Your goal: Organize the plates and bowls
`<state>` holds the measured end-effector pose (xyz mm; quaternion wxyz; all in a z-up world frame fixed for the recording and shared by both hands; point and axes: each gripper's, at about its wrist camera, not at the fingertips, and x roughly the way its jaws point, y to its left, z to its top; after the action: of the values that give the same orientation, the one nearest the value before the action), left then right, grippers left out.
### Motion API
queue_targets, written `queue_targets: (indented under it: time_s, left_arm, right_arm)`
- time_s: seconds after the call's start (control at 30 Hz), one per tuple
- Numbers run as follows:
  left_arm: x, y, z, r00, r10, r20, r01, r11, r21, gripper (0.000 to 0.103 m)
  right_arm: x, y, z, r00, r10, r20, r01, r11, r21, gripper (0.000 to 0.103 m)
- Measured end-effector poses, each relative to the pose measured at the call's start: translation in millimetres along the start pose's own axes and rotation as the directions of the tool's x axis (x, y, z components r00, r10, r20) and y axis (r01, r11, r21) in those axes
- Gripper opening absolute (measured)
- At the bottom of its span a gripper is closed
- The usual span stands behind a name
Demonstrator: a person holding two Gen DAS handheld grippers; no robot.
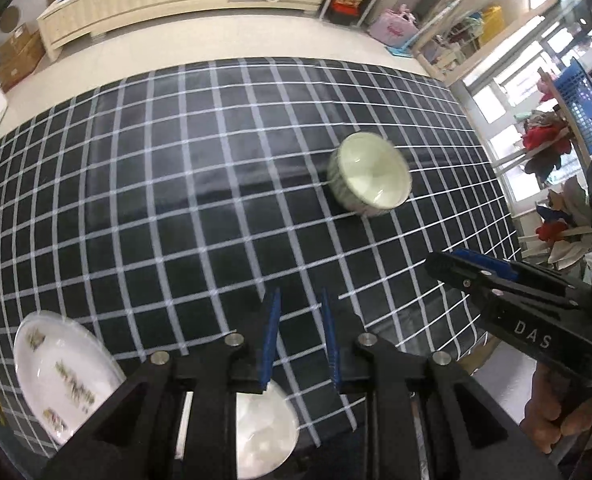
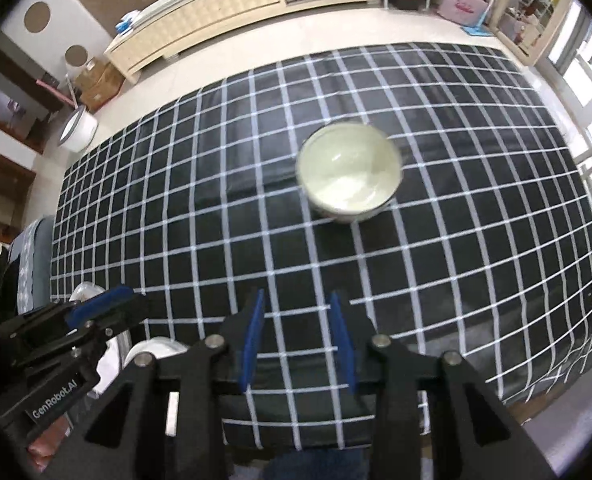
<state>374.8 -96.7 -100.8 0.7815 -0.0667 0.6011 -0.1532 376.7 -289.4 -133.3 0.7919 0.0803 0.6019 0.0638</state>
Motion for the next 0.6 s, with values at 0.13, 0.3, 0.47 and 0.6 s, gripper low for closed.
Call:
queue_targets:
  time_s: [0.13,0.3,0.47,0.6]
  left_arm:
    - [19,-19,27,1.0,-0.003,-0.01,0.004,1.0,0.029,0.019]
    - [44,-33,55,1.0,-0.014,-0.02,0.015,0.999,0.043,0.019]
    - [77,-37,77,0.999,-0.005,-0.035,0.006,0.999,0.044,0.019]
    - [99,-34,88,0.999,-0.038,-0.024,0.038,0.999,0.022,0.019]
  right_arm:
    - [4,-21,17,1.0,-0.018,0.006,0.017,1.0,0.025,0.038]
    - [18,-43,36,0.999,-0.036,0.006,0.035,0.998,0.056,0.038]
    - [34,-63,54,0.998,-0.062,0.013,0.061,0.996,0.064,0.038]
    - [51,-74,64,0.999,-0.035,0.01,0.034,0.996,0.076,0.038]
